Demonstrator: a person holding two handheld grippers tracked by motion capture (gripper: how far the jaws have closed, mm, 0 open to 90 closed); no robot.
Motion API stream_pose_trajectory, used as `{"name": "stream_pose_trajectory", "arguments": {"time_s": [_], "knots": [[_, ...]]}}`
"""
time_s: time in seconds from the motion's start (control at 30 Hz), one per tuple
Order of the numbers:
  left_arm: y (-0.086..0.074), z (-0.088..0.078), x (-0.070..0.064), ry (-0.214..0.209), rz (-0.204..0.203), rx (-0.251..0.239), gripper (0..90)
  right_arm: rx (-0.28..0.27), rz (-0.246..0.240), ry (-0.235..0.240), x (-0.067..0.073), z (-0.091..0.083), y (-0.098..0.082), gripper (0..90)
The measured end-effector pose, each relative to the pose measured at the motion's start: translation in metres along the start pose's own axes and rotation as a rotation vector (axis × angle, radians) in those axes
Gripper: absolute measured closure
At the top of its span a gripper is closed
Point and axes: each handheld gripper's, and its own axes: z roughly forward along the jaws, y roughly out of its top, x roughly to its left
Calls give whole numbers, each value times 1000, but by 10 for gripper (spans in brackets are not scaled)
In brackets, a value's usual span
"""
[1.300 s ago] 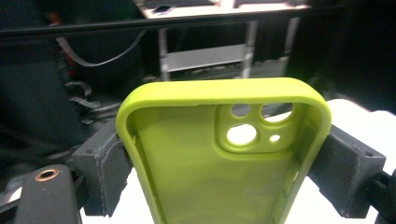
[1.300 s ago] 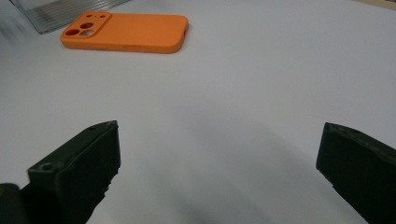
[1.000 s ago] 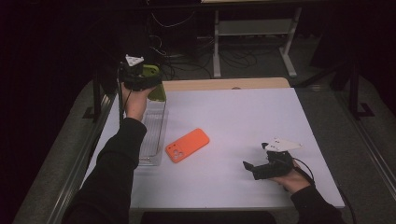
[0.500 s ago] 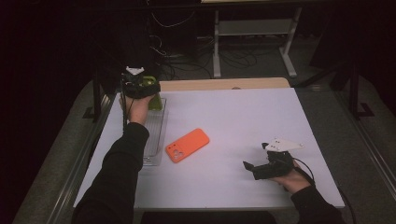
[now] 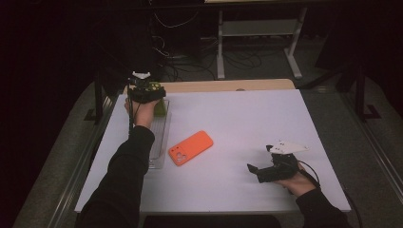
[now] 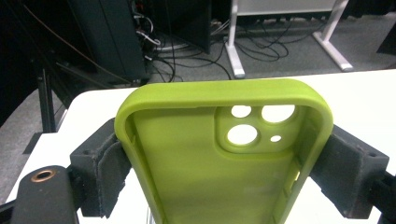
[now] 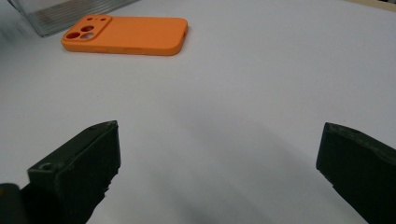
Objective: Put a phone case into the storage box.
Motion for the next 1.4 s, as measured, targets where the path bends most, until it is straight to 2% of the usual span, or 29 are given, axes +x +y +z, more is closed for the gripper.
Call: {"name": "stream_pose_trajectory", "arguments": {"time_s": [0.2,0.4,0.47,0.57,0.63,0.67,0.77,0.8,0.83,0.9,1.2,1.4], "knots": [[-2,5,-3,-12,5,4,137,0,2,3,0,-1,0,0],[-1,4,-2,-60,-44,-27,26,-3,6,3,0,1,0,0],[0,0,0,-70,-18,-25,5,-5,10,6,0,1,0,0],[3,-4,4,-86,-19,-39,0,-6,8,9,0,1,0,0],[4,-10,8,-100,-1,-16,0,-7,8,9,0,1,0,0],[4,-11,8,-110,-11,-19,0,-6,10,8,0,1,0,0],[4,-24,12,-128,33,-4,0,-3,12,3,0,0,0,0],[3,-28,13,-143,46,5,0,-3,10,2,0,0,0,0],[2,-31,12,-159,35,3,0,-2,11,1,1,0,-1,0],[0,-38,12,-188,67,25,0,-1,10,0,1,-1,-1,0],[-9,-66,-7,-295,142,34,0,-14,14,-2,1,-2,1,0],[-11,-79,-23,-385,210,8,34,-10,11,4,1,0,2,0]]}}
